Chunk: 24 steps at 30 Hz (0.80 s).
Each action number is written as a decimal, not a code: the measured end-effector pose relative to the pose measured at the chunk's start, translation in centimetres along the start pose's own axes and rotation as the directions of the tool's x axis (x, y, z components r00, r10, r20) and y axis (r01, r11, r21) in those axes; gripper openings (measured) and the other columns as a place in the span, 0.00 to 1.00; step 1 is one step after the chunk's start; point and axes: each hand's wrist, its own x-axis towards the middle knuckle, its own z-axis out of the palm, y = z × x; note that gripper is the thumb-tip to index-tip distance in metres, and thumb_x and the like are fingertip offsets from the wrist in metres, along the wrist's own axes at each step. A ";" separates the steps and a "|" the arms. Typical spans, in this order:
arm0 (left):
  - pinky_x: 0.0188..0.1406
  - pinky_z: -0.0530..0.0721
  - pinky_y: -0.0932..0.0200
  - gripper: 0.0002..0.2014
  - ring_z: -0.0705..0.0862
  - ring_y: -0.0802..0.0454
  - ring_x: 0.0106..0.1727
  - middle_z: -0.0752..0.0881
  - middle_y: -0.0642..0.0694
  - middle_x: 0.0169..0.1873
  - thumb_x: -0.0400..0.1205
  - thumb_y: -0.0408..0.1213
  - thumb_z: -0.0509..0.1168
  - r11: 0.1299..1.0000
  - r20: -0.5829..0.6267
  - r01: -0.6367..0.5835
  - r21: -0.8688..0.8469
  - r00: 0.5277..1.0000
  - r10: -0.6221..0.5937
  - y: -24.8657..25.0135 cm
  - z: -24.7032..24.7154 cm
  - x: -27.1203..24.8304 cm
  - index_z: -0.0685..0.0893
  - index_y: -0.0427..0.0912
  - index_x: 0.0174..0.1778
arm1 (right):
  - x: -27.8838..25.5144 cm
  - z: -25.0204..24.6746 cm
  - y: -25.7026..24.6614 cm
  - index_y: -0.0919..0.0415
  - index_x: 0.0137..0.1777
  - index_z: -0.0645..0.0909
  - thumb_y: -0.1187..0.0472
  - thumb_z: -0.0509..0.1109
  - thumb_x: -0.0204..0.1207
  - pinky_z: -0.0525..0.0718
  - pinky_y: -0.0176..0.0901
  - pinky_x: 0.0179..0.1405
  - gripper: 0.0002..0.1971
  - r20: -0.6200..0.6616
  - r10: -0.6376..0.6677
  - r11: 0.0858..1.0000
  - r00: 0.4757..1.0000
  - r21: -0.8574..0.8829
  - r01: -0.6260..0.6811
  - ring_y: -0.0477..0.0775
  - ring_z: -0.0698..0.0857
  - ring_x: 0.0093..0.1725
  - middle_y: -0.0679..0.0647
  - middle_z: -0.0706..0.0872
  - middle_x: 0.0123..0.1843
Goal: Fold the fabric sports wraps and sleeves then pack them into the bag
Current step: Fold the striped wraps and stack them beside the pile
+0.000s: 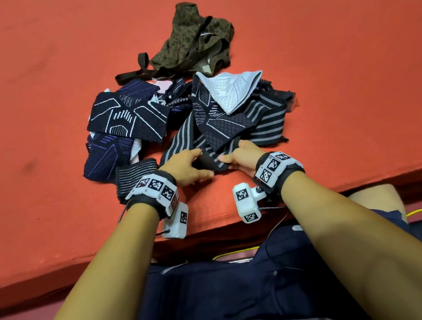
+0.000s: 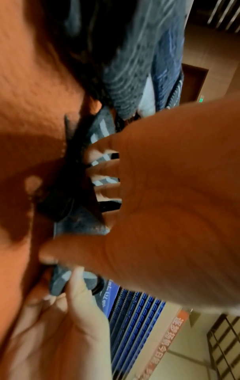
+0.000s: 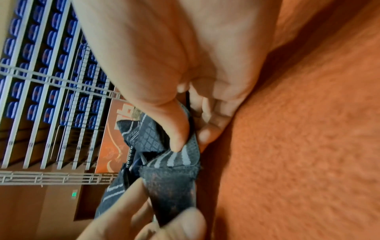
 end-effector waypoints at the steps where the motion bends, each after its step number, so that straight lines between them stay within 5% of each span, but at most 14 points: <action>1: 0.56 0.79 0.61 0.19 0.85 0.49 0.59 0.89 0.50 0.56 0.76 0.44 0.78 1.000 0.010 -0.006 0.029 1.000 0.006 -0.1 0.0 -0.1 0.83 0.48 0.62 | -0.3 0.0 -0.3 0.76 0.64 0.79 0.74 0.80 0.68 0.86 0.65 0.64 0.24 -0.008 0.017 1.000 1.000 0.025 -0.016 0.69 0.89 0.58 0.70 0.89 0.58; 4: 0.65 0.73 0.63 0.27 0.80 0.49 0.69 0.85 0.50 0.65 0.76 0.37 0.77 0.998 -0.025 0.003 0.067 1.000 -0.002 -0.2 0.5 -0.3 0.79 0.50 0.72 | -0.2 0.0 -0.5 0.79 0.64 0.78 0.74 0.77 0.71 0.86 0.63 0.63 0.22 -0.030 0.049 0.999 0.998 -0.006 -0.049 0.72 0.89 0.58 0.73 0.88 0.59; 7: 0.67 0.74 0.60 0.27 0.80 0.50 0.69 0.85 0.50 0.66 0.77 0.34 0.75 0.997 -0.029 -0.009 0.075 1.000 0.011 -0.4 0.7 -0.3 0.79 0.52 0.73 | 0.4 0.2 -0.6 0.77 0.58 0.80 0.74 0.73 0.74 0.86 0.53 0.46 0.14 -0.024 0.056 0.997 0.998 -0.051 -0.057 0.65 0.87 0.48 0.69 0.89 0.56; 10: 0.61 0.77 0.59 0.20 0.84 0.48 0.62 0.88 0.49 0.57 0.78 0.32 0.71 0.991 -0.038 -0.042 0.126 0.998 0.047 -0.5 0.9 -0.2 0.84 0.50 0.67 | 0.5 0.0 -1.2 0.67 0.49 0.80 0.73 0.68 0.77 0.78 0.50 0.45 0.03 -0.030 0.104 0.990 0.994 -0.088 -0.106 0.62 0.82 0.46 0.65 0.87 0.50; 13: 0.55 0.80 0.56 0.14 0.84 0.50 0.48 0.86 0.51 0.42 0.79 0.37 0.72 0.994 -0.047 -0.013 0.107 0.999 0.018 -0.4 1.1 -0.2 0.85 0.52 0.60 | 0.4 -0.5 -1.1 0.62 0.46 0.79 0.73 0.63 0.80 0.77 0.50 0.45 0.07 -0.058 0.103 0.990 0.993 -0.091 -0.108 0.60 0.82 0.45 0.59 0.88 0.48; 17: 0.51 0.82 0.55 0.09 0.83 0.48 0.45 0.87 0.47 0.40 0.78 0.31 0.66 0.996 -0.178 0.053 -0.065 0.982 -0.064 0.0 1.1 0.4 0.78 0.47 0.51 | -0.5 -0.4 -0.6 0.65 0.45 0.76 0.74 0.66 0.79 0.80 0.43 0.30 0.05 -0.012 -0.002 0.968 1.000 -0.251 -0.002 0.55 0.81 0.28 0.58 0.83 0.39; 21: 0.46 0.80 0.55 0.09 0.81 0.51 0.40 0.85 0.46 0.40 0.80 0.35 0.67 0.974 -0.367 -0.059 -0.217 0.930 -0.025 1.2 0.6 0.8 0.76 0.44 0.54 | -0.6 -0.2 -0.5 0.69 0.54 0.80 0.74 0.70 0.75 0.90 0.52 0.37 0.08 0.030 -0.061 0.957 0.998 -0.283 0.068 0.61 0.87 0.34 0.62 0.86 0.41; 24: 0.46 0.76 0.59 0.09 0.80 0.53 0.41 0.83 0.48 0.43 0.81 0.41 0.69 0.978 -0.353 -0.119 -0.171 0.934 0.052 2.3 0.6 1.0 0.81 0.48 0.56 | -1.0 -0.3 -0.3 0.66 0.52 0.85 0.74 0.71 0.70 0.90 0.62 0.52 0.12 0.046 -0.100 0.935 0.994 -0.338 0.109 0.65 0.90 0.45 0.63 0.89 0.44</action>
